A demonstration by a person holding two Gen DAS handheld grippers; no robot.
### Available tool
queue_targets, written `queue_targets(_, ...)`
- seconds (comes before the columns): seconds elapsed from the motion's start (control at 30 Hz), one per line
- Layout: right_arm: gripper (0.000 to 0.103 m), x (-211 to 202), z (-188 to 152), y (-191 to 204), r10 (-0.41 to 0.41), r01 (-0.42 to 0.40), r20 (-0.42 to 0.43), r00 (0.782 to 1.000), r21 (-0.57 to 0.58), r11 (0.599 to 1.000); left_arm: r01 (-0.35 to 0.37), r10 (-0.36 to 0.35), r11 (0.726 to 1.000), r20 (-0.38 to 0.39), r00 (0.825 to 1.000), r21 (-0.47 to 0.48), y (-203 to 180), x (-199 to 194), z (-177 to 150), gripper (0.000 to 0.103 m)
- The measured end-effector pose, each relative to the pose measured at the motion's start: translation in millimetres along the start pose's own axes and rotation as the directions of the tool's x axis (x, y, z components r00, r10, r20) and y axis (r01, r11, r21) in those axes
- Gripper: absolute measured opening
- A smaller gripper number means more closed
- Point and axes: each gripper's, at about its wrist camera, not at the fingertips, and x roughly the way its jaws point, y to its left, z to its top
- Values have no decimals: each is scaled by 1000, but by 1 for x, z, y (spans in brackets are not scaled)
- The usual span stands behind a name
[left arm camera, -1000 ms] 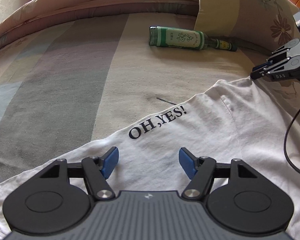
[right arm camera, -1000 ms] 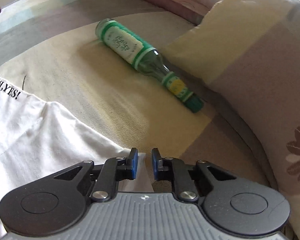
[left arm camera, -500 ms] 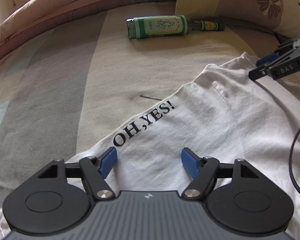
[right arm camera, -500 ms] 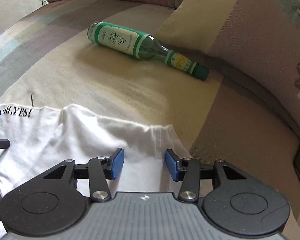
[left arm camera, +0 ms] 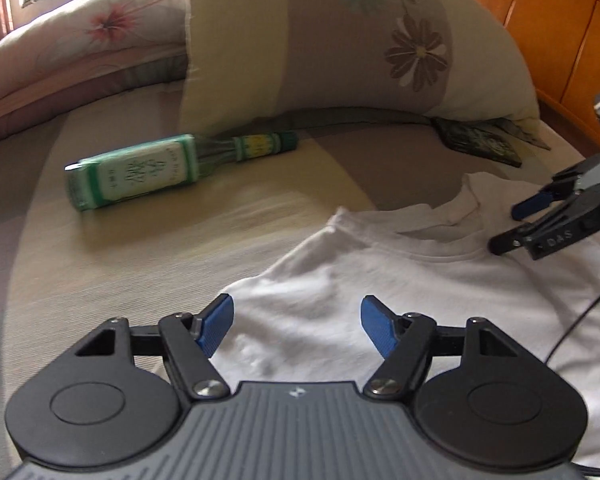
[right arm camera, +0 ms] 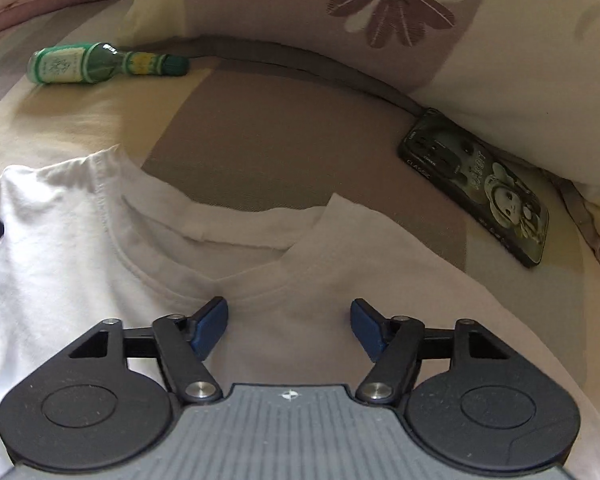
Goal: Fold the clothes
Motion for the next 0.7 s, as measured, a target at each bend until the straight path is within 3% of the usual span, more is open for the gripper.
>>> queue_targets(0.07, 87, 8, 4, -6, -10, 9, 38, 999, 20, 1000, 42, -42, 999, -23, 999, 18, -5, 16, -1, 72)
queue_targets(0.13, 90, 18, 16, -14, -1, -2, 56, 998, 53, 999, -32, 32, 999, -54, 998, -1, 1, 31, -3, 72)
queue_targets(0.23, 96, 29, 32, -22, 3, -9, 75, 997, 81, 997, -49, 45, 994, -41, 998, -98, 22, 34, 7, 72)
queue_targets(0.37, 95, 16, 39, -26, 7, -13, 85, 996, 63, 998, -69, 64, 990, -41, 997, -126, 27, 18, 13, 69)
queue_targets(0.53, 96, -32, 5, -26, 79, -85, 64, 995, 97, 992, -49, 42, 993, -61, 997, -107, 6, -11, 1, 69)
queue_targets(0.7, 97, -55, -66, -4, 134, -128, -39, 990, 141, 982, -26, 23, 999, -115, 993, -24, -38, -22, -30, 71)
